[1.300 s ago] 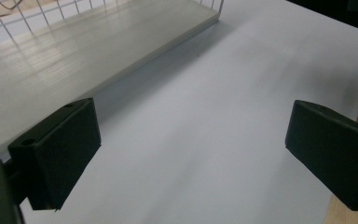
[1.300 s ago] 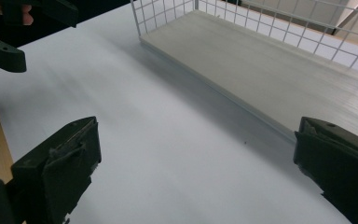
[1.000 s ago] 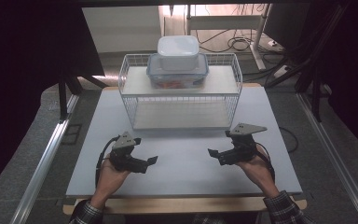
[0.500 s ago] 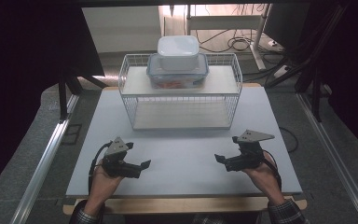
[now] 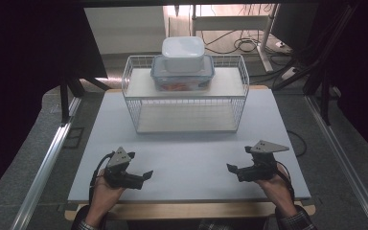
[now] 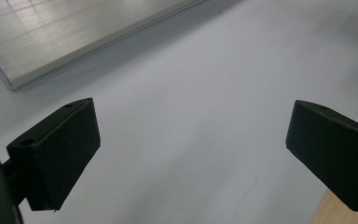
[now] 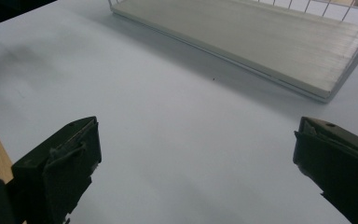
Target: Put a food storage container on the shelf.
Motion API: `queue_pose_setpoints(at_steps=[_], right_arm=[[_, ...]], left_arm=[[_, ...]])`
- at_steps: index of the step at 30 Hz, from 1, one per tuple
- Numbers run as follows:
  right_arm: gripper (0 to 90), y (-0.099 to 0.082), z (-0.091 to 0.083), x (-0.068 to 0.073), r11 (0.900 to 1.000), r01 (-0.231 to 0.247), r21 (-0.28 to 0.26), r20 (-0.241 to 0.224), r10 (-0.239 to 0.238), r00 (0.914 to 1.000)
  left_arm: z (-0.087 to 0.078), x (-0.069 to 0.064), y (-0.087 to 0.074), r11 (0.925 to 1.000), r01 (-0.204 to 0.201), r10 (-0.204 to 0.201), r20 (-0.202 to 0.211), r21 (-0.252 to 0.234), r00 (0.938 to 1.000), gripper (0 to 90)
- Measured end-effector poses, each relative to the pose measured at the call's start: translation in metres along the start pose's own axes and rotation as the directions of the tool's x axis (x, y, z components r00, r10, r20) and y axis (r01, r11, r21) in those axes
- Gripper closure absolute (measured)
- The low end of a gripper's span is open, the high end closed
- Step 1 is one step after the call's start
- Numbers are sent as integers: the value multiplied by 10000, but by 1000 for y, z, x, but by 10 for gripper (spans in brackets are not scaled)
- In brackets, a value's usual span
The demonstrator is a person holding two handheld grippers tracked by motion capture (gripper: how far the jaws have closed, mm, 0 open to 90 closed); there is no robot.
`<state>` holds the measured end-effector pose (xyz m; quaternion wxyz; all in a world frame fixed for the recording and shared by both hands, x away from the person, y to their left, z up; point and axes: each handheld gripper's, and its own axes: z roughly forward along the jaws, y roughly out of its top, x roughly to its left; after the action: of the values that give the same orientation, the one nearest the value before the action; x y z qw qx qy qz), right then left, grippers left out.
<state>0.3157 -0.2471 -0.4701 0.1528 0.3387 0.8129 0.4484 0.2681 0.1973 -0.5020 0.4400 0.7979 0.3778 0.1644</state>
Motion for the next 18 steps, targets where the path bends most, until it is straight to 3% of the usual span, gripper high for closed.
queue_pose_setpoints(at_steps=[11, 18], right_arm=[[9, -16, 2, -3, 9992, -200, 351, 47, 198, 9998], [10, -25, 8, -6, 9972, -201, 717, 141, 192, 9997]], left_arm=[[5, 4, -13, 9996, 64, -59, -167, 285, 9998, 23], [14, 6, -20, 9962, 151, -134, -201, 852, 9997, 12]])
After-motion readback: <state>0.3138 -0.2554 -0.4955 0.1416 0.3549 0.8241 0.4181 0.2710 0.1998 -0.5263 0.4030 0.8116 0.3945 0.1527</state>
